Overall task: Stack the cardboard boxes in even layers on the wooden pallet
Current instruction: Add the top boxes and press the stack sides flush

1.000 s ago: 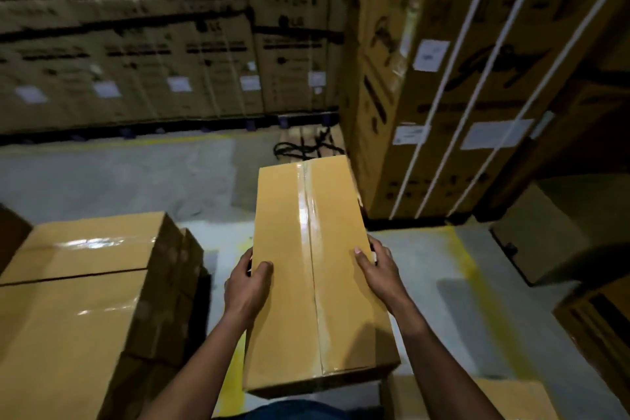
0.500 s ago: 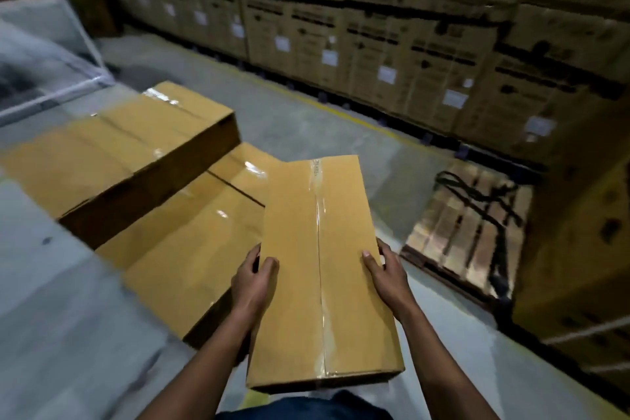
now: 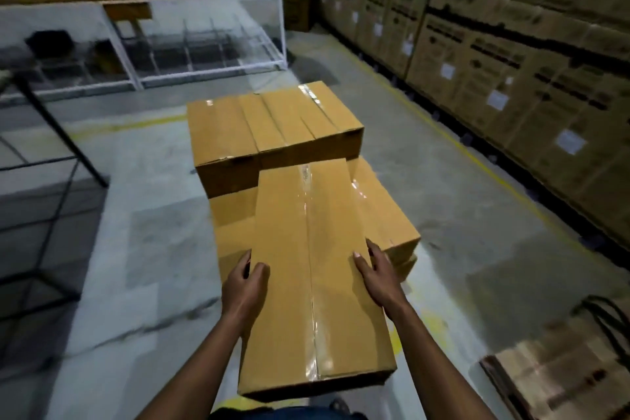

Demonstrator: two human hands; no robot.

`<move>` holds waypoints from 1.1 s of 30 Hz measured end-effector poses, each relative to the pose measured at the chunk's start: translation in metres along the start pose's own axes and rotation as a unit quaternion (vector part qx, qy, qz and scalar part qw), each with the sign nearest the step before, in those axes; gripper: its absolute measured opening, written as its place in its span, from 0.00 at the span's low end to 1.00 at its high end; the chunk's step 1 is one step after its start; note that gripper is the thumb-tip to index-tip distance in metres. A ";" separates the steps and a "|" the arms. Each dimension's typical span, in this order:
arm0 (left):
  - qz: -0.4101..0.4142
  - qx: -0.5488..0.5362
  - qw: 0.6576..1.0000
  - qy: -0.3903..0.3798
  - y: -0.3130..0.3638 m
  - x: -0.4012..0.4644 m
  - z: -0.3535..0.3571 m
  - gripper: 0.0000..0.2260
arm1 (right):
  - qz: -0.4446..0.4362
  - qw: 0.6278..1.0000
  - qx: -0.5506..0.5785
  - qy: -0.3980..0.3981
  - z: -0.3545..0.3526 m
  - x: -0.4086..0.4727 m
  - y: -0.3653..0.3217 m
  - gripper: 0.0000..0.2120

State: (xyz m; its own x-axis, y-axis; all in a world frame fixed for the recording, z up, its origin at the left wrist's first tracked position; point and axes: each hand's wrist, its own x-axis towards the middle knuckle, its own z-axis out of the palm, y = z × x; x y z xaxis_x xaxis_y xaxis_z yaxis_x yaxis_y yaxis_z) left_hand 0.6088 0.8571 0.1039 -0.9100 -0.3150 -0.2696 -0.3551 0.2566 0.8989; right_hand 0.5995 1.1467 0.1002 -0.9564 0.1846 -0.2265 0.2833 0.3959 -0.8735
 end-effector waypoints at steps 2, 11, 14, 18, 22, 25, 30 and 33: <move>-0.013 0.005 0.999 0.031 -0.003 0.005 -0.003 0.22 | -0.017 0.999 -0.005 -0.032 0.004 0.017 -0.007 0.27; -0.039 -0.007 0.993 0.114 -0.017 0.041 -0.025 0.22 | -0.056 0.990 -0.025 -0.129 0.043 0.080 -0.041 0.31; -0.045 -0.009 0.991 0.128 -0.014 0.059 -0.031 0.21 | -0.062 0.985 -0.032 -0.155 0.055 0.101 -0.055 0.30; -0.056 -0.022 0.989 0.138 -0.015 0.092 -0.044 0.22 | -0.061 0.982 -0.031 -0.174 0.086 0.139 -0.071 0.30; -0.056 -0.021 0.989 0.138 -0.018 0.140 -0.060 0.20 | -0.057 0.982 -0.034 -0.177 0.124 0.172 -0.084 0.29; -0.063 -0.019 0.989 0.130 -0.017 0.184 -0.073 0.18 | -0.037 0.982 -0.039 -0.183 0.148 0.201 -0.090 0.30; -0.082 0.006 0.992 0.094 -0.017 0.239 -0.086 0.16 | -0.004 0.980 -0.056 -0.192 0.184 0.243 -0.099 0.29; -0.102 0.012 0.992 0.076 -0.027 0.258 -0.093 0.21 | 0.012 0.977 -0.067 -0.200 0.203 0.256 -0.098 0.28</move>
State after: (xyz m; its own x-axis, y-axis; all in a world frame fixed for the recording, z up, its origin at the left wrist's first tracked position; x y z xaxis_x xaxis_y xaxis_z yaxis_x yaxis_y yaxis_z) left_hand 0.4031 0.6839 0.0422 -0.7765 -0.4968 -0.3875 -0.5351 0.1952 0.8219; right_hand 0.3122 0.9721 0.0406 -0.8931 -0.1601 -0.4205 0.2882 0.5143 -0.8078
